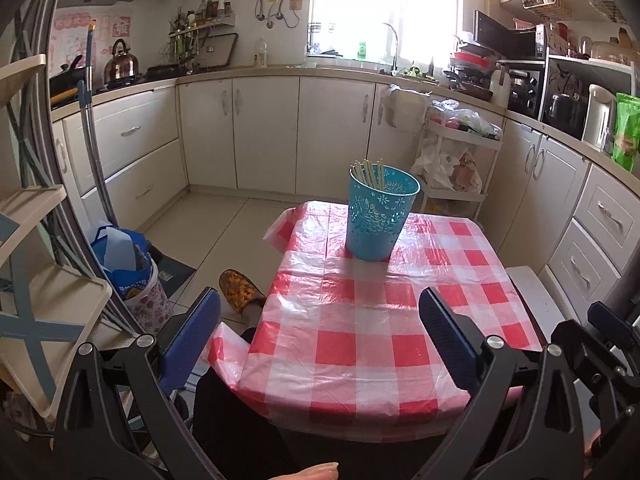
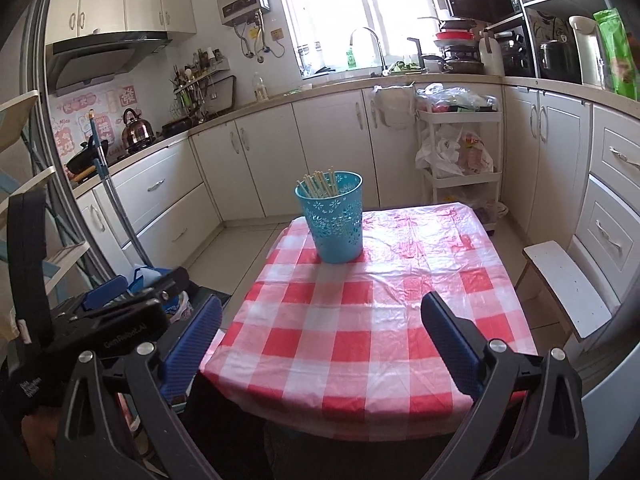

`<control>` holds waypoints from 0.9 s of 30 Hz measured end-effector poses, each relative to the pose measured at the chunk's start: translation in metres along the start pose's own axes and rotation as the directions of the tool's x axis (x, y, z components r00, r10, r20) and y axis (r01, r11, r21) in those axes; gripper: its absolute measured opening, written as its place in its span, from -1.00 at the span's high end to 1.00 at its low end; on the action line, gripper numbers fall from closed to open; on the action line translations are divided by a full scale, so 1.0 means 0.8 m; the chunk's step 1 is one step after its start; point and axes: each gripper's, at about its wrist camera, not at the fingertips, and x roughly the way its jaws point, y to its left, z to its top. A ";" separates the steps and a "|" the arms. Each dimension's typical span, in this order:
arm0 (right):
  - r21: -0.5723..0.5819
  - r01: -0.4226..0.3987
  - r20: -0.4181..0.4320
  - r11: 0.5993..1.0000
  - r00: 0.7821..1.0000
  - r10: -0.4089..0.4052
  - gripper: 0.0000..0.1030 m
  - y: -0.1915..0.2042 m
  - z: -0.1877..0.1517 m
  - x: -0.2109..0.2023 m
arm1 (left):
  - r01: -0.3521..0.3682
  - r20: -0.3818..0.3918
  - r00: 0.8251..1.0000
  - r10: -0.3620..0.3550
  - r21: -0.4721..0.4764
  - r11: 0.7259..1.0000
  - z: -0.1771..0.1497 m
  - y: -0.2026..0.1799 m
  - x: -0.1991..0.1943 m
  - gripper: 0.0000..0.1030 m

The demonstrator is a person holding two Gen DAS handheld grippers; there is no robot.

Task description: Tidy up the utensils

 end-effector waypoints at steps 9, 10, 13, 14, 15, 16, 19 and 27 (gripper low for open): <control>0.077 -0.029 0.003 0.997 1.000 0.029 -0.86 0.003 -0.015 -0.060 | 0.088 -0.041 0.995 -0.087 0.026 0.996 -0.028 0.004 -0.058 -0.85; 0.069 -0.031 0.005 0.997 1.000 0.030 -0.86 0.007 -0.020 -0.063 | 0.086 -0.026 0.996 -0.085 0.026 0.996 -0.027 0.005 -0.064 -0.85; 0.042 -0.038 0.001 0.998 0.999 0.038 -0.86 0.019 -0.031 -0.070 | 0.038 0.035 0.999 -0.039 0.037 0.999 -0.025 0.007 -0.084 -0.85; 0.041 -0.040 0.004 0.998 0.999 0.040 -0.86 0.021 -0.033 -0.073 | 0.014 0.046 0.999 -0.016 0.044 0.999 -0.023 0.006 -0.088 -0.85; 0.041 -0.040 0.007 0.998 0.999 0.039 -0.86 0.021 -0.034 -0.075 | -0.002 0.054 0.999 0.000 0.046 0.999 -0.022 0.006 -0.092 -0.85; 0.044 -0.040 0.013 0.998 0.999 0.039 -0.86 0.021 -0.034 -0.077 | -0.014 0.059 0.998 0.011 0.045 0.999 -0.020 0.007 -0.094 -0.85; 0.050 -0.043 0.029 0.998 0.999 0.042 -0.86 0.021 -0.033 -0.082 | -0.004 0.057 0.998 0.001 0.038 0.999 -0.016 0.011 -0.098 -0.85; 0.036 -0.041 0.021 0.999 0.999 0.040 -0.86 0.024 -0.033 -0.083 | -0.004 0.057 0.998 0.001 0.039 0.999 -0.014 0.010 -0.103 -0.85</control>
